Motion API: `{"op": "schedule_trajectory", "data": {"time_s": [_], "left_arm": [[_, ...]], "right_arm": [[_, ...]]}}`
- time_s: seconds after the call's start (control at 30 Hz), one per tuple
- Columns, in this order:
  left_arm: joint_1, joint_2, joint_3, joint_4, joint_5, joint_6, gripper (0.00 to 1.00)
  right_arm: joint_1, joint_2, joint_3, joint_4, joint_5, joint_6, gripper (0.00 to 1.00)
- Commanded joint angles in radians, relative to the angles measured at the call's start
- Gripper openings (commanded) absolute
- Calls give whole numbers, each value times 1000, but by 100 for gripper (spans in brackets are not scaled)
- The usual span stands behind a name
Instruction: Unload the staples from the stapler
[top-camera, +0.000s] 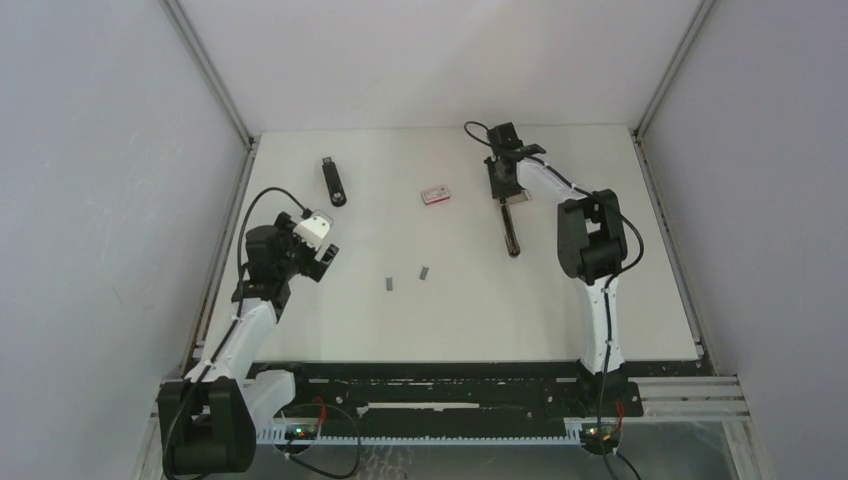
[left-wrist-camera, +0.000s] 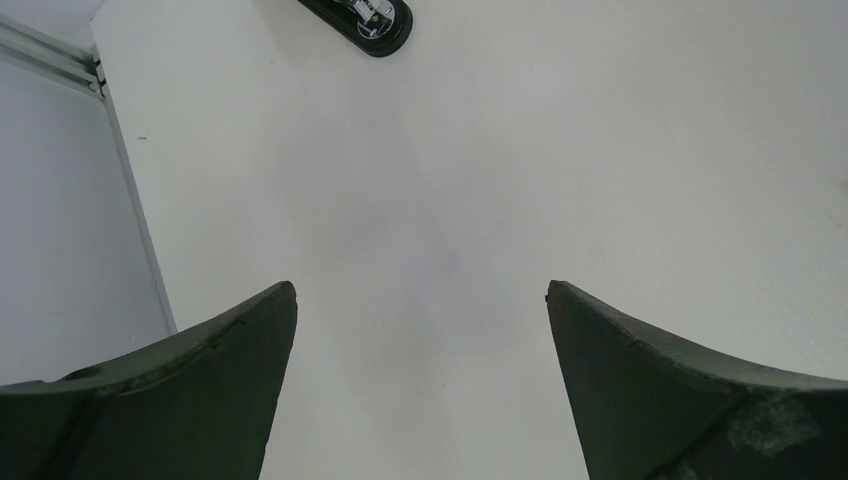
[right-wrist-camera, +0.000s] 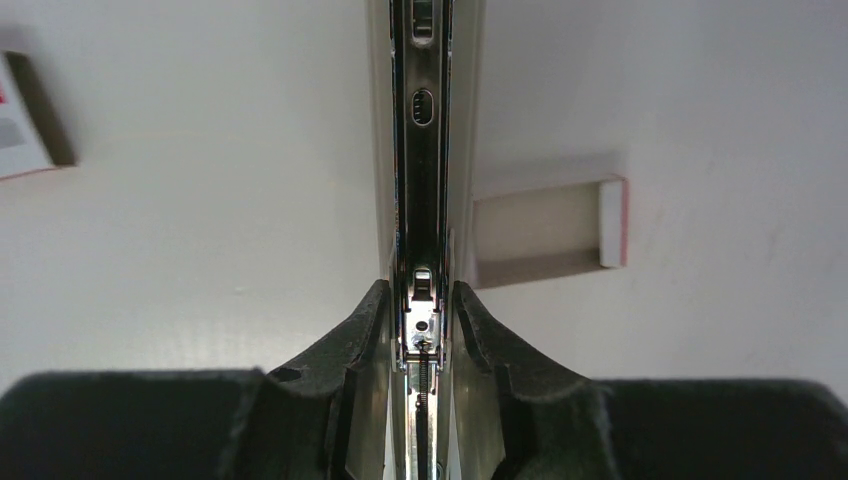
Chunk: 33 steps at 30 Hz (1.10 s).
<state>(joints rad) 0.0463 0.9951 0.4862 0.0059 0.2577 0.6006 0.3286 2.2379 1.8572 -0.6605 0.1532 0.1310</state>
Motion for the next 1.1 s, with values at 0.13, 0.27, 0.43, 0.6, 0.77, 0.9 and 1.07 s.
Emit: {"op": "schedule_trajectory", "data": {"time_s": [0.13,0.27,0.43,0.6,0.77,0.9,1.07], "left_arm": [[7,1,-15,43,10,-15,100],[6,-1,-15,43,11,-15,100],[6,2,-14,44,10,-15,100],[7,2,-14,44,11,-14,100],[6,2,-15,44,11,-13,100],[7,2,-15,43,10,-12,100],[6,0,-15,39,17,-5,100]], "right_arm": [[-80,-200,-108,129,-12,-71,0],[-118,-234,-149,159,-52,-94,0],[-155,-230,-159,178,-51,-153,0],[-184,-197,-137,194,-35,-218,0],[-222,-150,-82,185,-53,-216,0],[-244,-98,-16,164,-55,-218,0],[-262,-27,66,146,-55,-213,0]]}}
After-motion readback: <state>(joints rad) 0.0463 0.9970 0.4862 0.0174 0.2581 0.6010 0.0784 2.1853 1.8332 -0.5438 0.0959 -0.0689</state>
